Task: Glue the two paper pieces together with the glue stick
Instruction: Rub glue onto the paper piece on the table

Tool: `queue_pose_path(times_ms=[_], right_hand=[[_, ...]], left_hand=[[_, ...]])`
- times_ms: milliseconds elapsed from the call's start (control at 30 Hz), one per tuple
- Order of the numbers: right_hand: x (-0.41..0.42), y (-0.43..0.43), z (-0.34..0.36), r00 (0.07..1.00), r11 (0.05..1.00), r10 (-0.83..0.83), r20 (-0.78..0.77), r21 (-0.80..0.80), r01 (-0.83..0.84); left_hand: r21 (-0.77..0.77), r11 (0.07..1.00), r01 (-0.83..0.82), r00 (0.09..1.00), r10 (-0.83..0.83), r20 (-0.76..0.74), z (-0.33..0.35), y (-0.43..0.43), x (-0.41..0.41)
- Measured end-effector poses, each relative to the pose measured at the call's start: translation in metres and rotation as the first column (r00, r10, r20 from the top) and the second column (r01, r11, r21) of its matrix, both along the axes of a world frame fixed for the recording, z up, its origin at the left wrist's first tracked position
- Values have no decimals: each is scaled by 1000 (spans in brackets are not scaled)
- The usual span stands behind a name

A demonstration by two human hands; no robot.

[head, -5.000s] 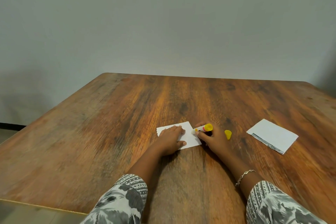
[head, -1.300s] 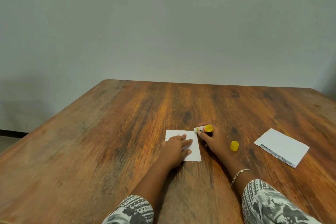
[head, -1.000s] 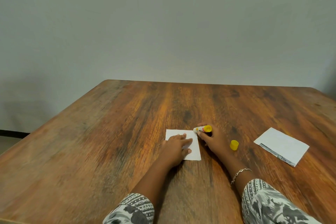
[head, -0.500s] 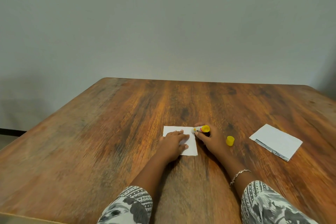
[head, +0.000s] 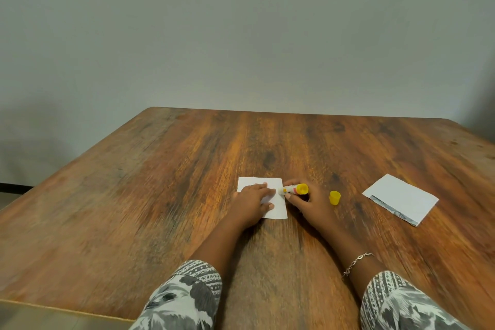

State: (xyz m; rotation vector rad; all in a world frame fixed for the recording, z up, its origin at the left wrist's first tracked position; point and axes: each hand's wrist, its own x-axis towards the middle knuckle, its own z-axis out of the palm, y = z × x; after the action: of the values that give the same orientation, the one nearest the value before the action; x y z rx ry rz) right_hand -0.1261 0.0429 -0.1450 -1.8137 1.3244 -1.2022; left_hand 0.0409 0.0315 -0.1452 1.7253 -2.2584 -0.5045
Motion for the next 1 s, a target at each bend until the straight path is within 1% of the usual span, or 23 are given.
queue_pose_path(times_ms=[333, 433, 1000], right_hand=[[-3, 17, 3, 998, 999, 52, 23, -4, -52], [-5, 21, 2, 999, 999, 52, 11, 9, -52], [-10, 44, 10, 994, 991, 87, 72, 93, -93]], left_hand=[[1, 1000, -6, 1000, 6, -7, -2, -1, 0], [0, 1000, -5, 1000, 5, -4, -1, 0, 0], [-5, 1000, 7, 1000, -7, 5, 1, 4, 1]])
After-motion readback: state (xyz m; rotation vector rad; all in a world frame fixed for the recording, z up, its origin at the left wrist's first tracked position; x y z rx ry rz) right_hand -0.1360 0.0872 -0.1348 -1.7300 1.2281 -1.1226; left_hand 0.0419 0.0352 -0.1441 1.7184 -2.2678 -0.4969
